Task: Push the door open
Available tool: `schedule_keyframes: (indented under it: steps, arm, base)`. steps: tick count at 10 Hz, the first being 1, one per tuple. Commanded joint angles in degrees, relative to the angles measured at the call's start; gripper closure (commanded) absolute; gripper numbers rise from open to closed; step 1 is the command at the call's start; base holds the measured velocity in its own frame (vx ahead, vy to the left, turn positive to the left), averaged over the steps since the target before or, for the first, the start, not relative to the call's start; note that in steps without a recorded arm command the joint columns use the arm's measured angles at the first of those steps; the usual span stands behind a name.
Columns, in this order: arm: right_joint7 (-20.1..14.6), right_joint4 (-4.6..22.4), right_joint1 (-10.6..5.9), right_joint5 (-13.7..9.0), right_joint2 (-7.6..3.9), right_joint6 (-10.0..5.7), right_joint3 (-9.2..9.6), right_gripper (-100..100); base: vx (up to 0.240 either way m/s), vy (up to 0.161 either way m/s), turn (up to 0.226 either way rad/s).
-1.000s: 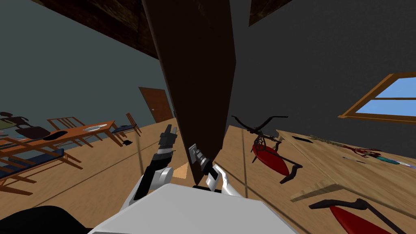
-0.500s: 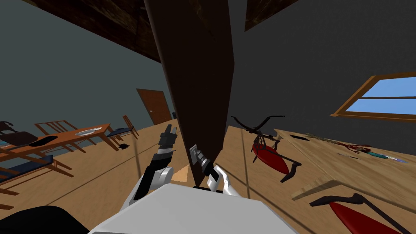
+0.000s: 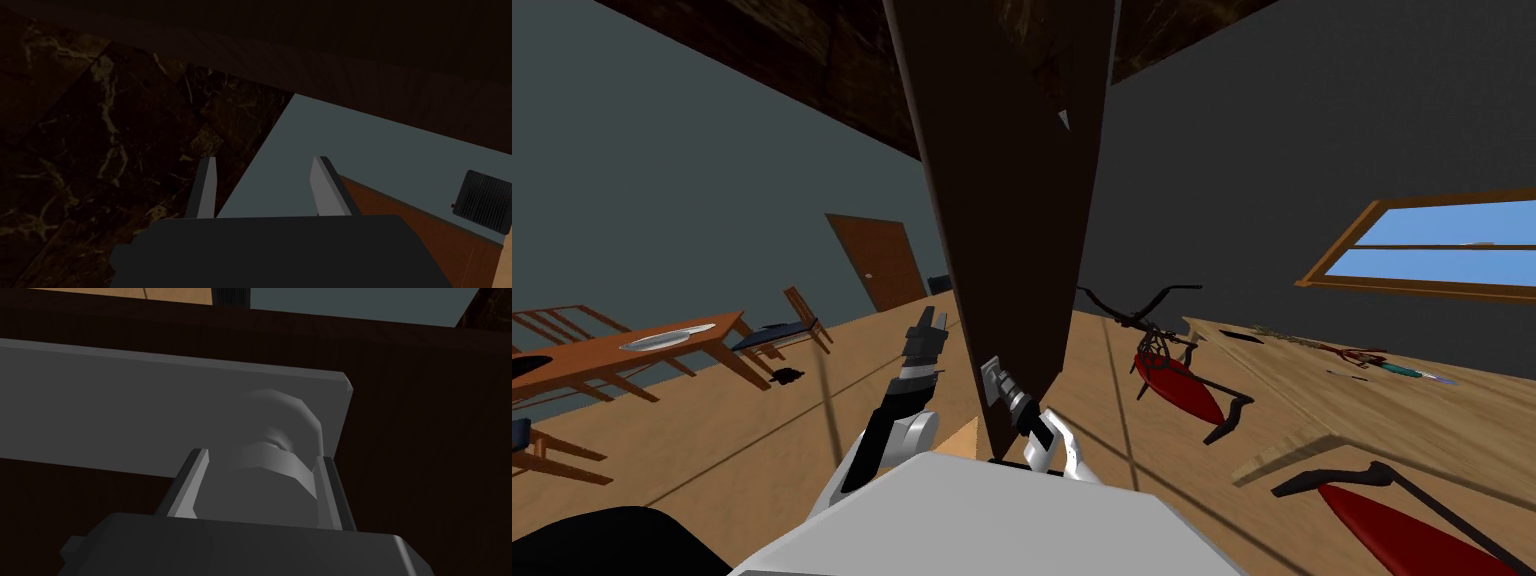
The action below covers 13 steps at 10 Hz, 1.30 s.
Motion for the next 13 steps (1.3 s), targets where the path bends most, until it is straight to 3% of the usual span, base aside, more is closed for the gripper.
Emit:
schedule_keyframes:
  steps: [1,7,13]
  arm:
    - [-0.45,-1.04,1.35,1.31,-0.89,0.73,-0.93,100]
    - [-1.82,-3.55,4.97,5.87,-0.71,1.42,-3.33,100]
    - [-3.03,-5.76,8.17,9.89,0.62,2.03,-5.45,100]
  base:
    - [0.103,0.209,-0.105]
    - [0.096,0.204,-0.13]
    - [0.077,0.166,-0.122]
